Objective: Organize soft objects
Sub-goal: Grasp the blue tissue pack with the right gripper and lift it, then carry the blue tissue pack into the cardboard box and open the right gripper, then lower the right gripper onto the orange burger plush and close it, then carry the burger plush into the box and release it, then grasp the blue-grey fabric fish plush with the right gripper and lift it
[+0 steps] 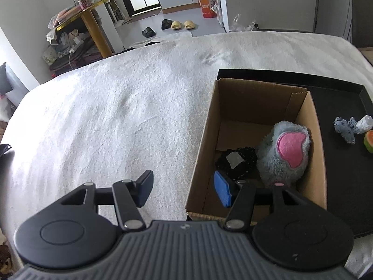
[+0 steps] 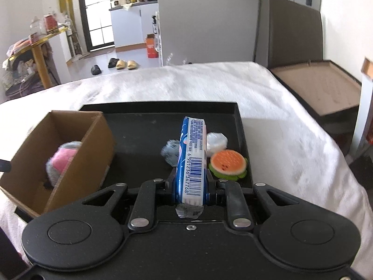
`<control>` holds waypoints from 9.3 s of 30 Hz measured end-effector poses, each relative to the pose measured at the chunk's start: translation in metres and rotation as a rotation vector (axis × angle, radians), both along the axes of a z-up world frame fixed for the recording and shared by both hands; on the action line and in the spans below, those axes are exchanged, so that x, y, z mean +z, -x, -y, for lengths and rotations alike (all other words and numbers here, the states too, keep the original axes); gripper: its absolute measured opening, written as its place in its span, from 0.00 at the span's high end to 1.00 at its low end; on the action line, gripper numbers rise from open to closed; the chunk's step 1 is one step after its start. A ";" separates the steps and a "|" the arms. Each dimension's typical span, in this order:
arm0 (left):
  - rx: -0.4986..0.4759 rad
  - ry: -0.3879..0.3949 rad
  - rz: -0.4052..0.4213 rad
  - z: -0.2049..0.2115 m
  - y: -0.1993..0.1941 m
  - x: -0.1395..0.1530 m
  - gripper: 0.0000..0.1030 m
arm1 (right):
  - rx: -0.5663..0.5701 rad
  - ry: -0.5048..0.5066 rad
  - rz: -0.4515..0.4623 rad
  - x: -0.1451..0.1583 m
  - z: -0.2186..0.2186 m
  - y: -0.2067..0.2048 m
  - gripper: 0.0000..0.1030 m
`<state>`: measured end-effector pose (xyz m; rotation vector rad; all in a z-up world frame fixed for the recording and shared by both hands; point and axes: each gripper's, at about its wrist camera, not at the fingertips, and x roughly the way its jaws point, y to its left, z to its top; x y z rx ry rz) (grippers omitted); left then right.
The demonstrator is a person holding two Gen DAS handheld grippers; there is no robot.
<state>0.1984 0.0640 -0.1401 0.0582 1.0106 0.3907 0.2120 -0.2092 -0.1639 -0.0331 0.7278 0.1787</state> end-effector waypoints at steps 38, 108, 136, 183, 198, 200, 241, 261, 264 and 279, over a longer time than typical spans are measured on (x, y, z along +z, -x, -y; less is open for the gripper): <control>-0.013 0.242 0.014 -0.044 0.000 -0.020 0.49 | 0.271 0.050 0.080 0.050 -0.136 -0.002 0.80; 0.003 0.029 -0.002 0.009 -0.007 -0.001 0.56 | 0.172 0.006 0.036 0.021 -0.030 -0.004 0.44; 0.000 -0.132 -0.113 0.056 -0.044 -0.014 0.50 | -0.029 0.041 0.024 -0.063 0.032 -0.070 0.46; 0.013 0.086 0.015 0.010 -0.011 0.003 0.50 | 0.079 0.093 0.119 0.023 -0.008 -0.010 0.69; -0.008 0.191 0.033 -0.013 -0.009 -0.005 0.51 | 0.189 0.161 0.150 0.045 -0.074 -0.005 0.69; -0.009 0.199 0.034 -0.015 -0.010 -0.007 0.51 | 0.203 0.170 0.154 0.047 -0.082 -0.005 0.69; 0.051 0.330 0.018 -0.048 -0.020 -0.036 0.90 | 0.544 0.256 0.136 0.044 -0.176 -0.005 0.46; 0.036 0.148 -0.020 -0.020 -0.021 -0.023 0.79 | 0.378 0.210 0.087 0.024 -0.096 -0.008 0.46; 0.037 0.122 -0.026 -0.016 -0.021 -0.022 0.73 | 0.356 0.193 0.084 0.020 -0.086 -0.014 0.46; 0.019 -0.058 -0.082 0.015 -0.034 -0.023 0.52 | 0.251 0.105 0.062 -0.015 -0.039 -0.050 0.47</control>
